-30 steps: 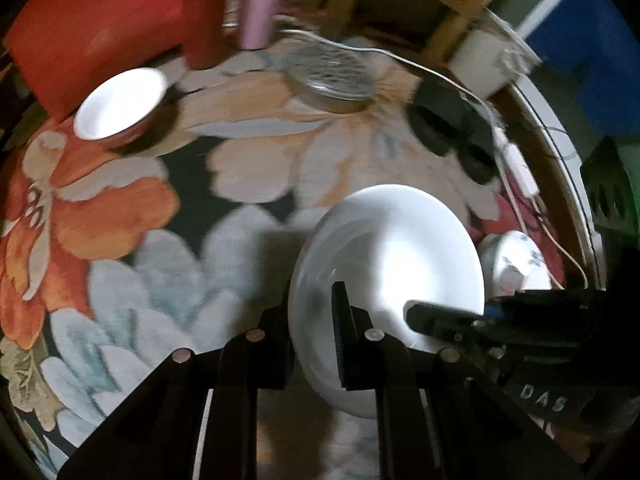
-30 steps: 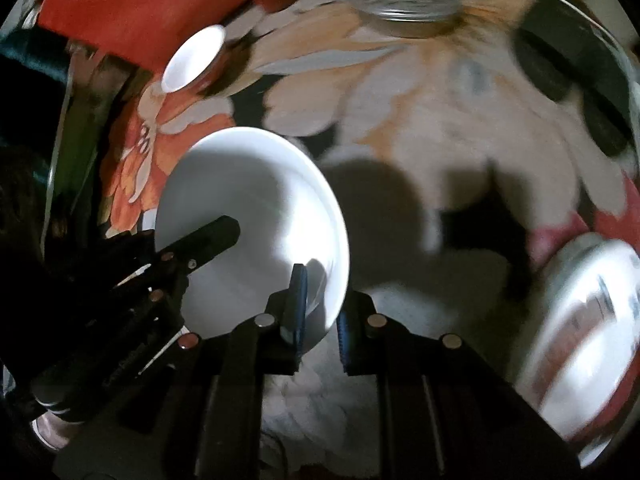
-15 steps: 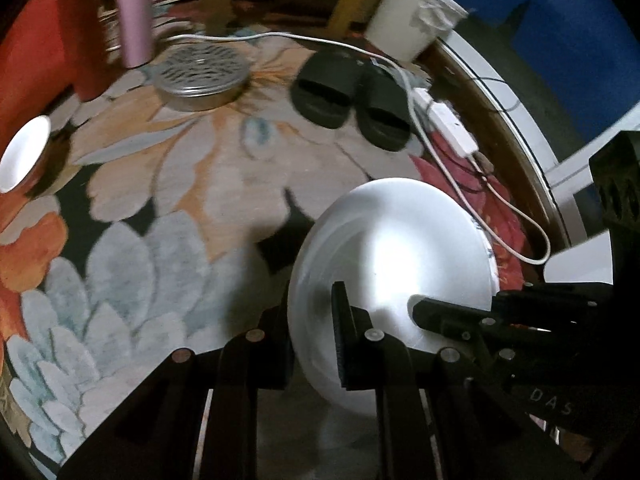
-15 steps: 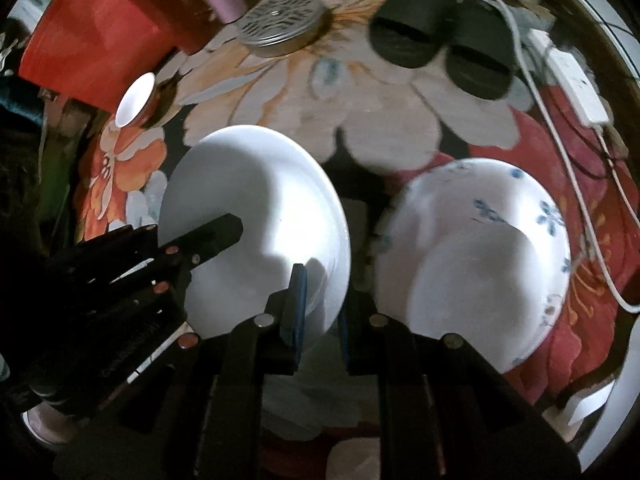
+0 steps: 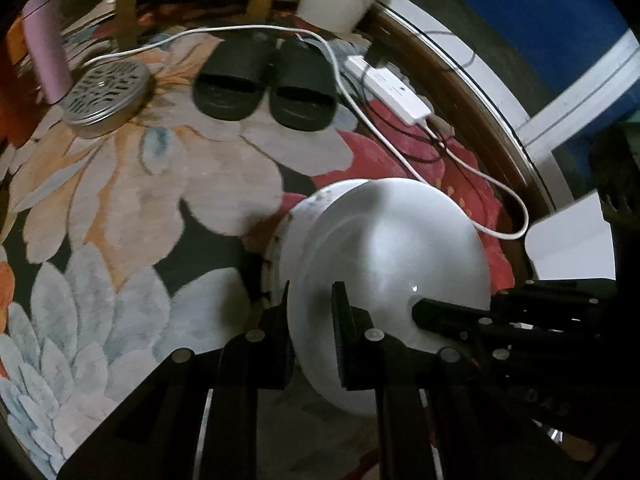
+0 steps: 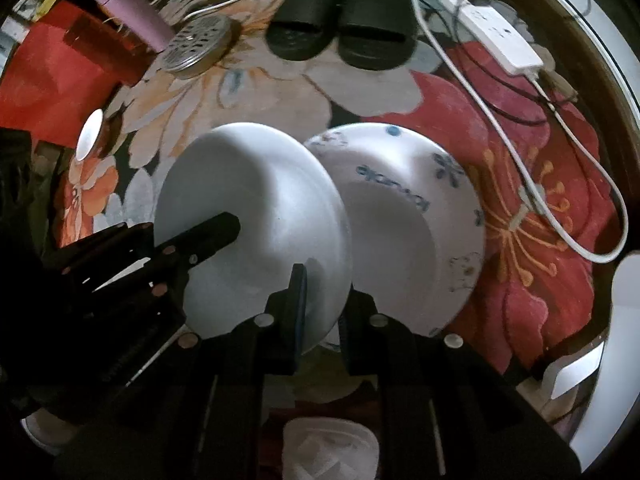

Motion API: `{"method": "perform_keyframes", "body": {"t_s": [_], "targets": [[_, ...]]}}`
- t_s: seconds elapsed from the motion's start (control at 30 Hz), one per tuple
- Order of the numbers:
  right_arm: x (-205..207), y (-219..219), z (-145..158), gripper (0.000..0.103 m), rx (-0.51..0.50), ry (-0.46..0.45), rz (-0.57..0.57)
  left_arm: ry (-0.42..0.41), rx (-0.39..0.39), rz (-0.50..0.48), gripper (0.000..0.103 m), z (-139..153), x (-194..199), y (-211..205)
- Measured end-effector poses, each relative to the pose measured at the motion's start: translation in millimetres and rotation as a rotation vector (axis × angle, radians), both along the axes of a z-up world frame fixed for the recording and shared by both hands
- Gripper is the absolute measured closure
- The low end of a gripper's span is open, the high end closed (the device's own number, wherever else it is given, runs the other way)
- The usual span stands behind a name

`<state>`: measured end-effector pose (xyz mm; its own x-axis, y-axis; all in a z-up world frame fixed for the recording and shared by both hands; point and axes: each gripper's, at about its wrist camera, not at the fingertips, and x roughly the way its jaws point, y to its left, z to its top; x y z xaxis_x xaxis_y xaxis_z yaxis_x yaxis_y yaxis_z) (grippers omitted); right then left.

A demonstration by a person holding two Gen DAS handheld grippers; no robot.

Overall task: Organize plates and bowls
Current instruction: 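Lift the white bowl and carry it over the plate stack, then lower the white bowl into the first bowl on the stack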

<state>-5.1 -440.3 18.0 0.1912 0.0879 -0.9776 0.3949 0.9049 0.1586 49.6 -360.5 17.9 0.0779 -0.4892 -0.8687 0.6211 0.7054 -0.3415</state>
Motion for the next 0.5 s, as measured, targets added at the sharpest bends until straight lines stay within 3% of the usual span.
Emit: {"method": "perform_keyframes", "body": {"t_s": [0.33, 0.5], "targets": [[-21, -31, -21, 0.088, 0.048, 0.048, -0.075, -0.002, 0.046, -0.089, 0.089, -18, -17, -34], [-26, -40, -26, 0.089, 0.058, 0.052, -0.085, -0.003, 0.044, -0.086, 0.089, -20, -16, -38]]}}
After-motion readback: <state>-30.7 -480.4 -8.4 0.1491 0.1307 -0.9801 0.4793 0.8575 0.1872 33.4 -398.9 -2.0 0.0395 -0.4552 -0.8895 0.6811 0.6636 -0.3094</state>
